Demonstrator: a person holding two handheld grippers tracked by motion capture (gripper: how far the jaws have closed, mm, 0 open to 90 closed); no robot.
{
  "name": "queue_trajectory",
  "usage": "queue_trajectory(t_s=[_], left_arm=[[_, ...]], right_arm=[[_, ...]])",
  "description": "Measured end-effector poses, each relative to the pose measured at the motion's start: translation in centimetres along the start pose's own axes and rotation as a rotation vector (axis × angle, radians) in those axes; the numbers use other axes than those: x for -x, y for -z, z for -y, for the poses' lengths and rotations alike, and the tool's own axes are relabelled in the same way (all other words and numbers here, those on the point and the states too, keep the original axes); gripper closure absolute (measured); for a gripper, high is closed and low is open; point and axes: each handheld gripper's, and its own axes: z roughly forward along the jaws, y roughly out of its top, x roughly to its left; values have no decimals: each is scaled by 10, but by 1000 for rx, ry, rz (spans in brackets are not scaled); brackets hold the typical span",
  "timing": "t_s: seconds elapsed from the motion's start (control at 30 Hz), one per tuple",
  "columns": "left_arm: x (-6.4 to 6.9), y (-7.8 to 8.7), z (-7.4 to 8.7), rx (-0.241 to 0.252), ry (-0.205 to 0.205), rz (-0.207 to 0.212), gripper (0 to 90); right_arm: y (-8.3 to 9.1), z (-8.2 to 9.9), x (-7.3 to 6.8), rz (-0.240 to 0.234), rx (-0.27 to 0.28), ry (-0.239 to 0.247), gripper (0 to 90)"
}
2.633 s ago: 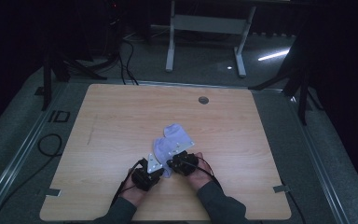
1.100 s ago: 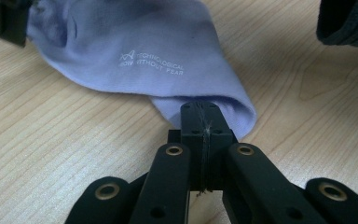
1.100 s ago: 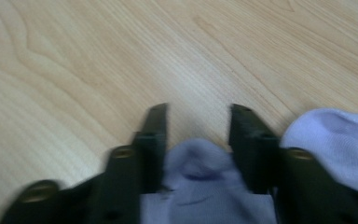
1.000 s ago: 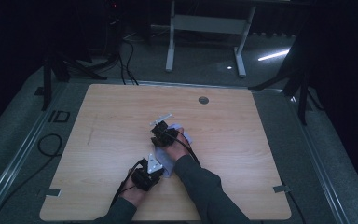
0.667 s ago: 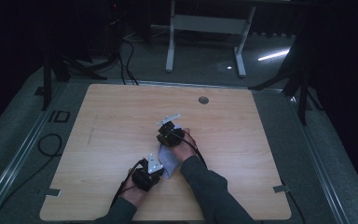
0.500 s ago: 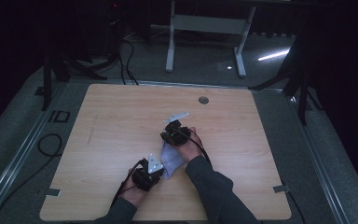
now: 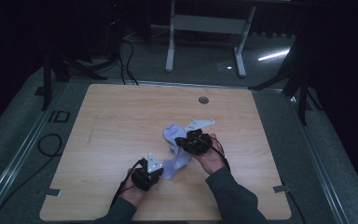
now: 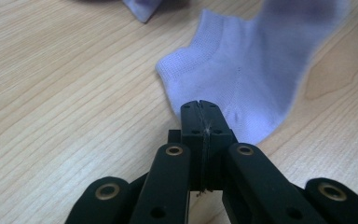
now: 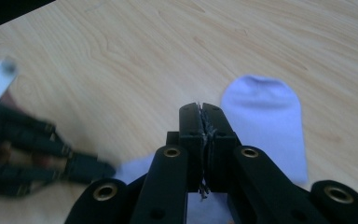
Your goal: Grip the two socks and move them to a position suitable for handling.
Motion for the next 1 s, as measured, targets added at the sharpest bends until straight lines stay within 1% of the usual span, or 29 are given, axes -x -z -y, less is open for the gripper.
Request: queue_trajectory(t_s=[0.07, 0.3, 0.33, 0.37, 0.5, 0.67, 0.77, 0.83, 0.9, 0.93, 0.97, 1.0], left_arm=[[-2, 1, 1, -3, 6, -4, 895], [-6, 3, 2, -11, 27, -16, 895], [-6, 3, 2, -11, 27, -16, 895], [-7, 3, 2, -16, 28, -21, 894], [-8, 4, 2, -23, 36, -23, 894], [-8, 5, 2, -30, 37, -24, 885], [-8, 5, 1, -27, 51, -13, 870], [-7, 6, 0, -15, 48, 7, 841], [-5, 7, -2, 6, 38, 14, 821], [-5, 7, -2, 6, 38, 14, 816], [-3, 7, -5, 29, 26, 21, 813], [-3, 7, -5, 29, 26, 21, 809]], right_arm=[[7, 9, 1, -2, 5, -7, 873], [25, 43, 9, 0, 6, -56, 868], [25, 43, 9, 0, 6, -56, 868], [31, 52, 11, 0, 6, -67, 867], [42, 65, 12, 3, 12, -86, 868], [55, 76, 14, 32, 12, -78, 868], [60, 81, 17, 44, 6, -75, 863], [61, 83, 18, 39, -2, -78, 819], [63, 83, 19, 39, 5, -82, 762], [63, 83, 19, 42, 12, -80, 739], [64, 83, 19, 51, 17, -82, 706], [65, 82, 20, 57, 23, -83, 702]])
